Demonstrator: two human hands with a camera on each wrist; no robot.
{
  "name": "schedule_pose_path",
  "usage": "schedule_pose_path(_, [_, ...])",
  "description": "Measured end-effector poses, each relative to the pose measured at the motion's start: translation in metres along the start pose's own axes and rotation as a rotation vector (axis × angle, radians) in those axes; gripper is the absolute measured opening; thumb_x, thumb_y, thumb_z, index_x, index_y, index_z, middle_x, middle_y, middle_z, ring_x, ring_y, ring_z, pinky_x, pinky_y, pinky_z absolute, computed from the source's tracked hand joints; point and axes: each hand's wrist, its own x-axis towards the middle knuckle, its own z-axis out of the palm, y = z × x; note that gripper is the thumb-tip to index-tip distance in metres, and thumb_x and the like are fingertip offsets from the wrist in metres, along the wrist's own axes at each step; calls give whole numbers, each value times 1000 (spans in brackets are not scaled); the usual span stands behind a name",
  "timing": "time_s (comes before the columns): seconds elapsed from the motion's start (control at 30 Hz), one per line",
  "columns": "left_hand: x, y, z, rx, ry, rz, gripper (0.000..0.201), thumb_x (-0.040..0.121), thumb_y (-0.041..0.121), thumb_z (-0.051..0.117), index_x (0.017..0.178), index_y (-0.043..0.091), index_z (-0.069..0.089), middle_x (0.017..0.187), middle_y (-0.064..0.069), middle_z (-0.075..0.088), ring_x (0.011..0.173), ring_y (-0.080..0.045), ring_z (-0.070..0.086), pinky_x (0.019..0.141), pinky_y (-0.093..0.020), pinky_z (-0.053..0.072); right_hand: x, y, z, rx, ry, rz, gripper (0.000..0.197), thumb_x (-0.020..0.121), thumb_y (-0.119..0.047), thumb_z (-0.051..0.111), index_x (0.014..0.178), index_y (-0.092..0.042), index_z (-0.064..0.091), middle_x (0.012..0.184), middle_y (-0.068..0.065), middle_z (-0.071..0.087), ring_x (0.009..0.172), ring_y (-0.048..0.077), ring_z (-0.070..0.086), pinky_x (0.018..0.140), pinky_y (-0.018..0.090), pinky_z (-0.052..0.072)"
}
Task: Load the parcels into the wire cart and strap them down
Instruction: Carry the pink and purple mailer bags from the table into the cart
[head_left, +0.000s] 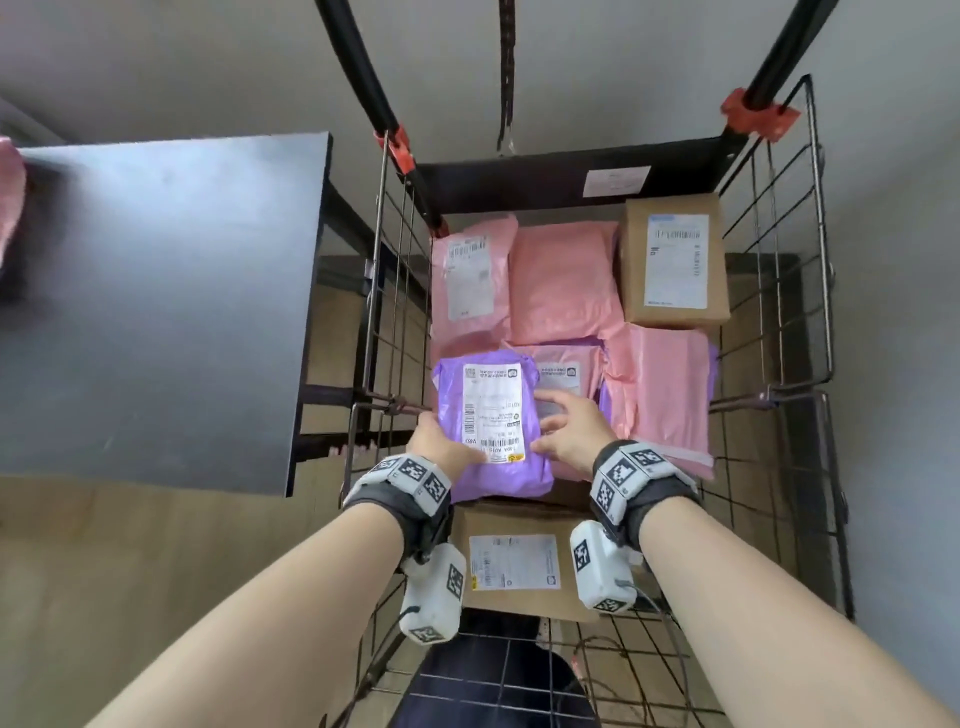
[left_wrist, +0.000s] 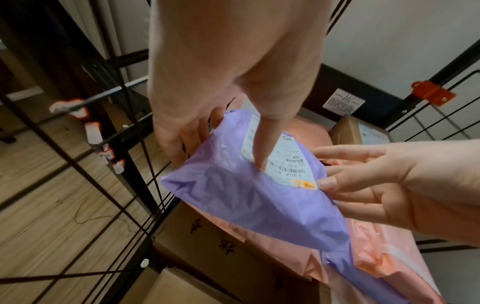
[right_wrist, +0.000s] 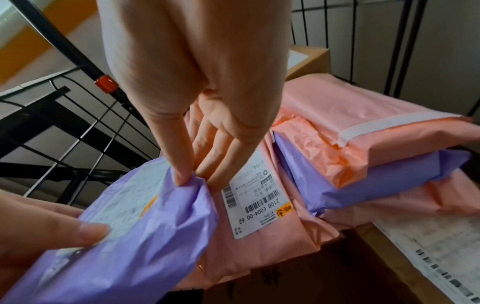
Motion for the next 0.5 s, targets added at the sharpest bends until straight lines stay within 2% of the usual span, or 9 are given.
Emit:
schedule_pose_path(0.07, [11, 3, 7, 4, 16, -18, 61, 74, 5, 74, 123, 7, 38, 121, -10, 57, 112, -27, 57, 95, -33, 47, 13, 3, 3, 8, -3, 5, 73, 72, 19, 64, 137, -9, 45, 77, 3, 61, 83, 22, 63, 76, 37, 56])
schedule_pose_path(0.17, [28, 8, 15, 38, 113, 11, 60, 78, 2, 65, 127, 10, 32, 122, -13, 54, 113, -32, 56, 96, -39, 47, 31, 4, 9, 13, -12, -6, 71, 77, 14, 65, 139, -11, 42, 77, -2, 60, 84, 19, 61, 66, 23, 51])
schedule_pose_path(0.2, [33, 10, 18, 44, 153, 33, 60, 78, 1, 62, 128, 11, 31, 122, -14, 53, 113, -33, 55, 96, -42, 47, 37, 4, 11, 12, -6, -13, 71, 78, 14, 64, 139, -12, 41, 77, -3, 60, 83, 18, 61, 68, 24, 51])
schedule_pose_path(0.3, [47, 11, 23, 35, 230, 60, 72, 77, -2, 59, 138, 14, 25, 127, -16, 49, 117, -34, 52, 95, -47, 47, 48, 8, 18, -21, -2, -35, 71, 78, 15, 61, 140, -14, 41, 77, -7, 62, 82, 19, 62, 82, 36, 53])
schedule_pose_path(0.4, [56, 8, 27, 40, 209, 97, 85, 76, -1, 58, 146, 23, 16, 133, -13, 45, 119, -33, 51, 94, -46, 48, 54, 14, 25, -36, -16, -42, 69, 78, 17, 57, 139, -13, 43, 84, -6, 61, 82, 19, 62, 89, 39, 53])
schedule_pose_path(0.5, [58, 6, 36, 163, 99, 189, 82, 81, 5, 54, 147, 35, 15, 141, -11, 36, 116, -32, 53, 86, -36, 49, 56, 21, 28, -108, -7, -80, 66, 79, 15, 52, 136, -18, 48, 103, 4, 65, 93, 23, 64, 89, 32, 52])
